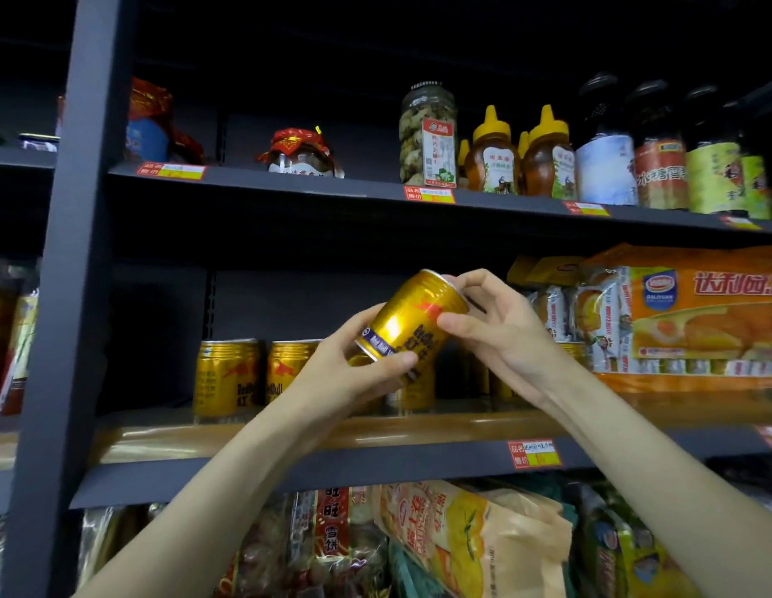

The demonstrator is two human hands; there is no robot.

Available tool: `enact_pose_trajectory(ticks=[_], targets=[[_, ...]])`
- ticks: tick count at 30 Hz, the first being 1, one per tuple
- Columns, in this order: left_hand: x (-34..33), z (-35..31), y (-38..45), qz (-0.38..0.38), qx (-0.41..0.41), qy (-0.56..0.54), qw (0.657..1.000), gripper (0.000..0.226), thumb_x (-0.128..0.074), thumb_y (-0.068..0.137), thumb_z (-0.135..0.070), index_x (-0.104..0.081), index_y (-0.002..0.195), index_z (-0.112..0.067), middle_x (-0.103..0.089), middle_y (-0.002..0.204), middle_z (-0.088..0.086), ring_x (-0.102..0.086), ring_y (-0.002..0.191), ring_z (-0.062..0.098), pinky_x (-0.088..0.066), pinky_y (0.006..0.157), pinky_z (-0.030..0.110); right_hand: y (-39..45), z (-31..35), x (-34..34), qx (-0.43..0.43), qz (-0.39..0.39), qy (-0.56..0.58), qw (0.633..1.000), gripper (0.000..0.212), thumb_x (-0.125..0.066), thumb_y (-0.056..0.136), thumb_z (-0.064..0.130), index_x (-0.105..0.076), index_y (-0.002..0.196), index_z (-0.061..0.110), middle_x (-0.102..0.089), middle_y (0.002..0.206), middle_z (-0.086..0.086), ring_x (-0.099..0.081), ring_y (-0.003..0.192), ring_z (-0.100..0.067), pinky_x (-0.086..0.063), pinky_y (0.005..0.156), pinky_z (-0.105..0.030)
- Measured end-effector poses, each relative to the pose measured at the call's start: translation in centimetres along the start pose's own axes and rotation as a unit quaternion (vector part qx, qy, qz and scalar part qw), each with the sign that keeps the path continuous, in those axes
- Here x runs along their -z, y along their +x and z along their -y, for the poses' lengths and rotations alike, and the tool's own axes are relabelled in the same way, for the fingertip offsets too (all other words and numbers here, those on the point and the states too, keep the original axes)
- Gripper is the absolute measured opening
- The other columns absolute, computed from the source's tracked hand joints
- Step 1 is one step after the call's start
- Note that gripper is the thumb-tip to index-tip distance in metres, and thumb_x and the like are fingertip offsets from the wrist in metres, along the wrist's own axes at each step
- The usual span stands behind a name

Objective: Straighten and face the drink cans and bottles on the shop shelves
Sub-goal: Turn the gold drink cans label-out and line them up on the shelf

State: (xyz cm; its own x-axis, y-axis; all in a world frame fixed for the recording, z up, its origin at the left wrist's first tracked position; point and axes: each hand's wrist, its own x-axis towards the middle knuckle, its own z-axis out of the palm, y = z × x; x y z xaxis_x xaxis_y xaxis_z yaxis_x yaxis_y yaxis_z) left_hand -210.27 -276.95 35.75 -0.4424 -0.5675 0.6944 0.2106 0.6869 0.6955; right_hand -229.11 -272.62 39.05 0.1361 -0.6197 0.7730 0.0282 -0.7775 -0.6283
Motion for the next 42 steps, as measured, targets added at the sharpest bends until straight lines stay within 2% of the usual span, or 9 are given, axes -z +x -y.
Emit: enact_pose_trajectory(ticks=[5, 9, 14, 19, 28, 31, 35, 40, 42], targets=[[1.2, 0.0, 0.3, -0.003, -0.122, 0.119, 0.985, 0.076, -0.077, 0.067, -0.019, -0.039, 0.128, -0.042, -0.050, 0.126, -0.007, -0.059, 0.109, 0.010, -0.052, 0.081, 0.022, -0.3, 0.0, -0.2, -0.019, 0.047, 0.041, 0.998, 0.059, -0.069, 0.064, 0.003, -0.052, 0.118, 0.021, -0.064, 0.112, -0.002, -0.064, 0.105, -0.015, -0.055, 0.084, -0.029], [1.5, -0.5, 1.0, -0.020, -0.178, 0.228, 0.957, 0.078, -0.080, 0.067, -0.027, -0.032, 0.124, -0.049, -0.048, 0.128, -0.013, -0.049, 0.119, 0.002, -0.047, 0.092, 0.020, -0.4, 0.4, -0.8, 0.059, 0.050, -0.096, 0.992, 0.066, -0.075, 0.061, 0.009, -0.050, 0.120, 0.027, -0.065, 0.115, 0.009, -0.059, 0.113, -0.008, -0.051, 0.088, -0.023], [1.5, -0.8, 1.0, -0.030, -0.167, 0.242, 0.955, 0.077, -0.075, 0.065, -0.031, -0.030, 0.124, -0.047, -0.050, 0.126, -0.014, -0.050, 0.117, -0.001, -0.044, 0.092, 0.013, -0.2, 0.7, -1.0, 0.068, 0.036, -0.112, 0.991, 0.066, -0.076, 0.061, 0.015, -0.050, 0.120, 0.028, -0.063, 0.120, 0.005, -0.058, 0.115, -0.008, -0.051, 0.092, -0.027], [0.5, -0.8, 0.0, -0.115, -0.124, 0.223, 0.960, 0.076, -0.078, 0.063, -0.055, -0.042, 0.126, -0.035, -0.056, 0.115, -0.008, -0.061, 0.098, 0.004, -0.053, 0.080, 0.018, 0.6, -0.1, -2.1, -0.048, 0.000, 0.080, 0.996, 0.066, -0.068, 0.070, 0.023, -0.046, 0.131, 0.030, -0.062, 0.116, -0.009, -0.065, 0.105, -0.026, -0.055, 0.086, -0.037], [7.1, -3.3, -5.0, -0.157, -0.015, 0.334, 0.929, 0.085, -0.080, 0.053, -0.059, -0.044, 0.126, -0.033, -0.060, 0.107, -0.013, -0.062, 0.096, 0.005, -0.054, 0.083, 0.029, 3.3, -1.8, -10.6, -0.012, 0.105, -0.158, 0.982, 0.036, -0.077, 0.072, 0.033, -0.062, 0.104, 0.026, -0.067, 0.103, 0.001, -0.065, 0.095, -0.012, -0.055, 0.084, -0.029], [9.6, -4.6, -6.3, -0.174, 0.012, 0.329, 0.928, 0.078, -0.081, 0.056, -0.053, -0.039, 0.122, -0.048, -0.060, 0.111, -0.004, -0.063, 0.097, 0.013, -0.057, 0.079, 0.037, 4.4, -2.3, -13.9, 0.023, 0.143, -0.230, 0.962, 0.031, -0.070, 0.081, 0.039, -0.061, 0.107, 0.026, -0.065, 0.105, 0.004, -0.061, 0.099, -0.011, -0.052, 0.087, -0.032], [11.5, -5.7, -7.0, -0.155, 0.052, 0.357, 0.920, 0.072, -0.074, 0.075, -0.029, -0.034, 0.134, -0.036, -0.055, 0.110, -0.006, -0.061, 0.096, 0.011, -0.055, 0.071, 0.024, 5.8, -2.4, -14.2, 0.036, 0.142, -0.313, 0.938, 0.029, -0.042, 0.099, 0.038, -0.060, 0.120, 0.029, -0.060, 0.120, 0.009, -0.052, 0.113, -0.007, -0.041, 0.088, -0.021], [12.6, -6.1, -5.9, -0.153, 0.139, 0.320, 0.925, 0.072, -0.072, 0.077, -0.024, -0.031, 0.136, -0.034, -0.054, 0.115, 0.004, -0.059, 0.100, 0.021, -0.053, 0.070, 0.029, 6.6, -4.7, -11.6, -0.017, 0.195, -0.559, 0.805, 0.038, -0.045, 0.099, 0.031, -0.047, 0.136, 0.021, -0.051, 0.137, -0.004, -0.045, 0.126, -0.024, -0.039, 0.101, -0.037], [12.6, -6.1, -5.3, -0.149, 0.158, 0.317, 0.923, 0.074, -0.072, 0.078, -0.023, -0.029, 0.138, -0.032, -0.054, 0.120, 0.006, -0.057, 0.105, 0.023, -0.051, 0.070, 0.029, 6.6, -5.0, -11.2, -0.021, 0.187, -0.572, 0.798, 0.039, -0.050, 0.097, 0.032, -0.048, 0.135, 0.023, -0.053, 0.135, -0.003, -0.045, 0.126, -0.024, -0.040, 0.103, -0.043]])
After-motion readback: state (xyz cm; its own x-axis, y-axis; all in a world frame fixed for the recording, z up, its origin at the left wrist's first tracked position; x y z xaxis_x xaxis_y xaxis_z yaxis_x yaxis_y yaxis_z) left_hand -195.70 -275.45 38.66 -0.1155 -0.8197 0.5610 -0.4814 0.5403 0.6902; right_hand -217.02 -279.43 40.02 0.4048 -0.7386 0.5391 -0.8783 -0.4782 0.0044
